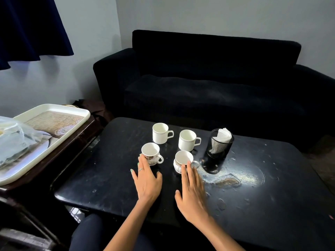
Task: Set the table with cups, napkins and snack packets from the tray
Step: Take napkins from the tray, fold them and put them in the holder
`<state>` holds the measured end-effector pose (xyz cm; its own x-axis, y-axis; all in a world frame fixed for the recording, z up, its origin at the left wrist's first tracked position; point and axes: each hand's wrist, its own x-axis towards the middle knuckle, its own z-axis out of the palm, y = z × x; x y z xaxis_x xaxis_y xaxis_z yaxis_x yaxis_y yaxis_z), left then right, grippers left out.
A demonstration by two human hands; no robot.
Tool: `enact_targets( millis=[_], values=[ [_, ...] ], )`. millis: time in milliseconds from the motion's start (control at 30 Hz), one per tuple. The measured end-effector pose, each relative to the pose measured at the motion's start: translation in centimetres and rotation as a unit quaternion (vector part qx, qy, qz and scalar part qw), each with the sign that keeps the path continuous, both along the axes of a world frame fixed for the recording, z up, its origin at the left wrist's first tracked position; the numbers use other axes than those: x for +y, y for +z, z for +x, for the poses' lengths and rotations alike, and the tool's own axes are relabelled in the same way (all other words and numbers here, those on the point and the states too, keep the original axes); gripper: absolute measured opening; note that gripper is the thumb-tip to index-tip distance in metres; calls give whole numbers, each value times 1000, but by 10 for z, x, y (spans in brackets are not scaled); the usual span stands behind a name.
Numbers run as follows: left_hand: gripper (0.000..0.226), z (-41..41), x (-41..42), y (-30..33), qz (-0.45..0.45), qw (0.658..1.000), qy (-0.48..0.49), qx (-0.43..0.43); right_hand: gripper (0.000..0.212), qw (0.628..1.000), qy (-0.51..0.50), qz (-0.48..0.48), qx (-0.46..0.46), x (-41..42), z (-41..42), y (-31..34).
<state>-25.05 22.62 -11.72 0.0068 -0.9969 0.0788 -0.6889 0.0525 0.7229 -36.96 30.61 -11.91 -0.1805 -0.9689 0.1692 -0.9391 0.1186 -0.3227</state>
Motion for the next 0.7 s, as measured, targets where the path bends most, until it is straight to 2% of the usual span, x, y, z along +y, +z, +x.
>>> enact_targets(
  millis=[133, 300, 433, 700],
  values=[
    [81, -7, -4, 1, -2, 999, 27, -47, 85, 1000, -3, 9, -1, -7, 1, 2],
    [68, -15, -8, 2, -26, 992, 121, -37, 87, 1000, -6, 15, -12, -11, 0, -1],
    [61, -16, -22, 2, -15, 985, 160, -60, 88, 1000, -5, 12, -14, -12, 0, -2],
    [54, -27, -35, 1, -13, 978, 209, -22, 86, 1000, 3, 8, -13, -17, -2, -2]
  ],
)
